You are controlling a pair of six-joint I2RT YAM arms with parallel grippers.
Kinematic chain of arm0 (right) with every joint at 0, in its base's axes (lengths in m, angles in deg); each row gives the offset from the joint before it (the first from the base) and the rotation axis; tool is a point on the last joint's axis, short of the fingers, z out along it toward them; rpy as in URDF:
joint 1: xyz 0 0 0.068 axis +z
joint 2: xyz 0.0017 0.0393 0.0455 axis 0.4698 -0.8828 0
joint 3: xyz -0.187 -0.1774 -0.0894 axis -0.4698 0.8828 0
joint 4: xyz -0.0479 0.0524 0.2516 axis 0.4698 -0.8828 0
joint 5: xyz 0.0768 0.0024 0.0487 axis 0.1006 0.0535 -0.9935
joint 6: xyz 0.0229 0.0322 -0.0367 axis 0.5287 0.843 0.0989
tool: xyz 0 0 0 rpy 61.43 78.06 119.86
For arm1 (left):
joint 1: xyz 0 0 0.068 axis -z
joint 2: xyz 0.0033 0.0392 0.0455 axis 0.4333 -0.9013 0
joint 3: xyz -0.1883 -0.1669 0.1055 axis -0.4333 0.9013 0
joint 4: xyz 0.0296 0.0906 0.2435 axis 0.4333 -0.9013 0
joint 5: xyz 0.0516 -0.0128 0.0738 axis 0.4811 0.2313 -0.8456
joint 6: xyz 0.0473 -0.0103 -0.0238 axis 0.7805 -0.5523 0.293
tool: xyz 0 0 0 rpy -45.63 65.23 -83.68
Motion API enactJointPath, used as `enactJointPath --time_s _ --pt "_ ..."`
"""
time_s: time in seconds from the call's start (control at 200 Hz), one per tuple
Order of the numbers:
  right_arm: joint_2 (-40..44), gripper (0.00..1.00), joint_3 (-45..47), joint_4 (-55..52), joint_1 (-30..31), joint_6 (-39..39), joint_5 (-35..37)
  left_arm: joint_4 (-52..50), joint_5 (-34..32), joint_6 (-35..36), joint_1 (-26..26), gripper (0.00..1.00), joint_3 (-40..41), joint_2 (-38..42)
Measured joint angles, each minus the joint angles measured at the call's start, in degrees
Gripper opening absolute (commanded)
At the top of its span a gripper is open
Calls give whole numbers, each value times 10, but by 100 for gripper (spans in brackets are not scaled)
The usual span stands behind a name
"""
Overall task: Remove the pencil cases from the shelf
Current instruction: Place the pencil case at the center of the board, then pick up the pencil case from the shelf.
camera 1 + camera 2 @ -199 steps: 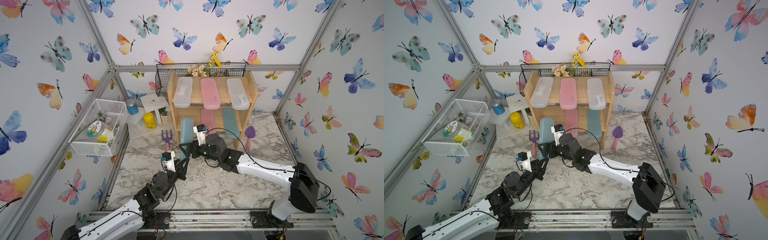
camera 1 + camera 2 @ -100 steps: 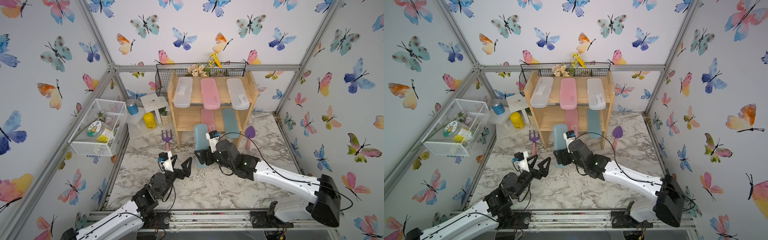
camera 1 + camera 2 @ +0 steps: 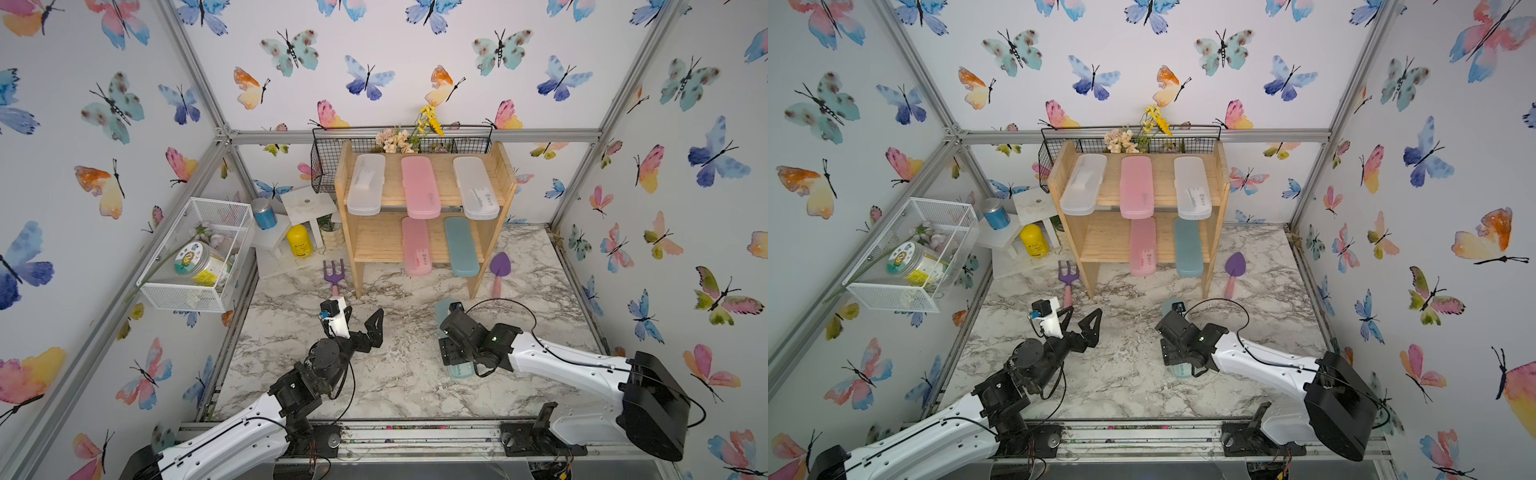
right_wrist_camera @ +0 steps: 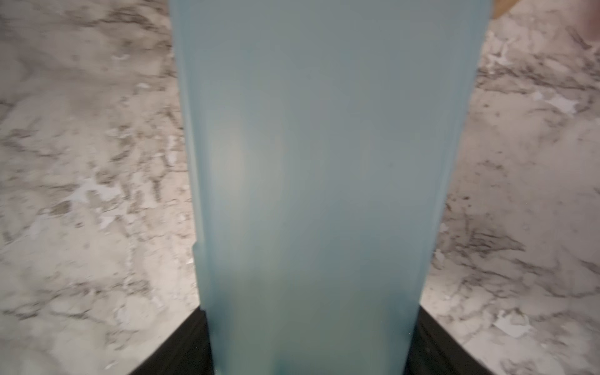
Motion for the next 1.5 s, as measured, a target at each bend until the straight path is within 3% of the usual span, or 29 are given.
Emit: enactJointPath --time_s 0.165,0.516,0.801,0.931,1.151,1.282,1.502 --pt "-43 76 -34 -50 -100 -42 -11 0 -1 -3 0 99 4 -2" --pt "-76 77 -42 -74 -203 -115 -46 0 -3 -5 0 99 14 1" --pt "-110 81 -11 -65 -212 -134 -73 0 -3 -5 0 99 14 0" --pt "-110 99 -10 -60 -212 -134 -75 0 -3 -7 0 99 14 -2" --pt "-92 99 -10 -59 -212 -137 -79 0 5 -33 -3 99 9 -35" --pt "1 99 -13 -58 -212 -142 -80 6 56 -66 -26 99 -29 -82" --pt "163 99 -44 -44 -212 -133 -20 9 235 -150 -129 99 -181 -209"
